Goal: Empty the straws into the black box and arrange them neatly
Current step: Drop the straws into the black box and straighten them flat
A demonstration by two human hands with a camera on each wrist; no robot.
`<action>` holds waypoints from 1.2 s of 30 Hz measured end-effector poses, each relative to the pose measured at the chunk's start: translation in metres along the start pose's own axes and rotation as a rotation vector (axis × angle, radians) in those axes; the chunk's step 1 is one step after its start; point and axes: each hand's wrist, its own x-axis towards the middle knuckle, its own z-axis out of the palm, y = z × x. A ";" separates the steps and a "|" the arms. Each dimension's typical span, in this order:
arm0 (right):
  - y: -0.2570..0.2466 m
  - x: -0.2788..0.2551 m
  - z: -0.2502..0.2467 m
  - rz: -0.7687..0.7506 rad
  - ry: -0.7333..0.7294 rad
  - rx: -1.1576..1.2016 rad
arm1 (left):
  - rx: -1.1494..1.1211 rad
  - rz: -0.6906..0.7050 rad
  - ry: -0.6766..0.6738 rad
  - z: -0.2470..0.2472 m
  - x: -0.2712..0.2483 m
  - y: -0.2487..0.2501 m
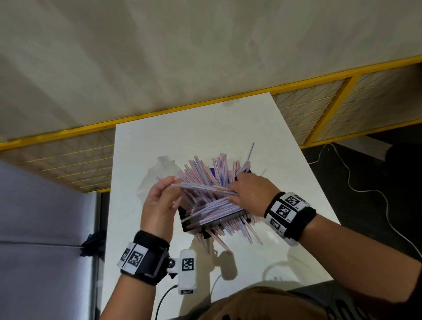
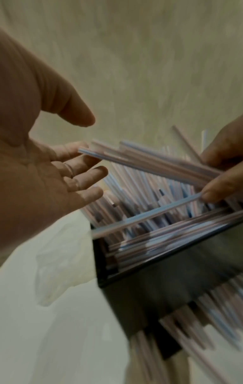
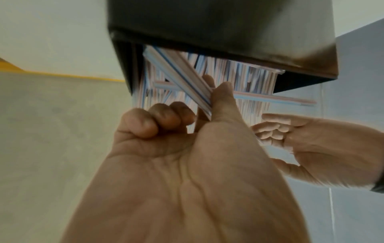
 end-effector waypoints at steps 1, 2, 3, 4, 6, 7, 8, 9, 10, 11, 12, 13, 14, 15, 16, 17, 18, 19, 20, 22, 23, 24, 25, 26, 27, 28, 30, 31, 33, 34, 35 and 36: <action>0.002 0.000 0.000 -0.017 0.025 -0.045 | 0.035 0.021 0.013 -0.005 0.000 0.000; 0.004 0.001 0.001 -0.042 0.043 -0.088 | 0.078 0.038 0.022 -0.009 0.000 -0.002; 0.004 0.003 0.002 -0.074 0.041 -0.128 | 0.135 0.055 0.023 -0.012 -0.001 -0.006; 0.004 0.004 0.004 -0.111 0.021 -0.162 | 0.208 0.077 0.016 -0.015 -0.001 -0.011; 0.003 0.008 0.007 -0.171 -0.042 -0.218 | 0.383 0.130 -0.010 -0.017 -0.005 -0.023; 0.001 0.010 0.008 -0.184 -0.072 -0.240 | 0.471 0.156 -0.019 -0.017 -0.007 -0.029; 0.000 0.011 0.008 -0.189 -0.098 -0.254 | 0.564 0.181 -0.029 -0.018 -0.009 -0.035; 0.000 0.012 0.008 -0.193 -0.114 -0.260 | 0.668 0.202 -0.041 -0.019 -0.012 -0.042; 0.000 0.013 0.008 -0.199 -0.116 -0.260 | 0.778 0.219 -0.053 -0.019 -0.014 -0.047; 0.001 0.014 0.008 -0.207 -0.106 -0.258 | 0.873 0.233 -0.059 -0.020 -0.016 -0.051; 0.002 0.014 0.007 -0.217 -0.090 -0.255 | 0.931 0.243 -0.058 -0.021 -0.017 -0.054; 0.003 0.015 0.006 -0.228 -0.070 -0.255 | 0.956 0.248 -0.050 -0.021 -0.018 -0.055; 0.004 0.015 0.006 -0.236 -0.052 -0.261 | 0.970 0.255 -0.037 -0.020 -0.019 -0.055; 0.005 0.015 0.006 -0.240 -0.043 -0.270 | 0.989 0.274 -0.025 -0.020 -0.019 -0.054; 0.005 0.015 0.006 -0.242 -0.047 -0.278 | 1.016 0.296 -0.021 -0.020 -0.018 -0.053; 0.005 0.014 0.007 -0.243 -0.063 -0.278 | 1.049 0.314 -0.028 -0.020 -0.018 -0.052; 0.005 0.013 0.008 -0.241 -0.084 -0.263 | 1.085 0.323 -0.047 -0.020 -0.017 -0.051; 0.004 0.012 0.010 -0.238 -0.104 -0.231 | 1.123 0.322 -0.074 -0.020 -0.017 -0.050; 0.003 0.011 0.011 -0.234 -0.119 -0.190 | 1.158 0.315 -0.099 -0.020 -0.016 -0.050; 0.002 0.009 0.014 -0.232 -0.121 -0.119 | 1.210 0.314 -0.122 -0.018 -0.018 -0.051; 0.002 0.009 0.015 -0.232 -0.108 -0.094 | 1.215 0.321 -0.128 -0.017 -0.019 -0.051; 0.002 0.008 0.016 -0.231 -0.094 -0.073 | 1.200 0.327 -0.138 -0.017 -0.020 -0.052; 0.003 0.008 0.017 -0.229 -0.085 -0.058 | 1.166 0.325 -0.147 -0.016 -0.021 -0.053; 0.003 0.007 0.018 -0.226 -0.081 -0.051 | 1.121 0.316 -0.150 -0.015 -0.022 -0.055; 0.002 0.007 0.020 -0.224 -0.082 -0.050 | 1.087 0.311 -0.148 -0.014 -0.023 -0.055; 0.001 0.006 0.023 -0.220 -0.087 -0.052 | 1.078 0.323 -0.148 -0.013 -0.023 -0.056; -0.001 0.005 0.029 -0.206 -0.099 -0.045 | 1.127 0.384 -0.176 -0.012 -0.024 -0.057; -0.002 0.005 0.032 -0.200 -0.098 -0.029 | 1.169 0.413 -0.209 -0.012 -0.024 -0.058; -0.002 0.004 0.036 -0.195 -0.067 0.017 | 1.280 0.438 -0.279 -0.011 -0.025 -0.060; -0.001 0.003 0.038 -0.197 -0.044 0.039 | 1.342 0.438 -0.303 -0.010 -0.025 -0.061; 0.000 0.002 0.040 -0.202 -0.024 0.064 | 1.396 0.438 -0.317 -0.009 -0.025 -0.063; 0.001 0.001 0.041 -0.205 -0.012 0.091 | 1.439 0.447 -0.326 -0.008 -0.025 -0.064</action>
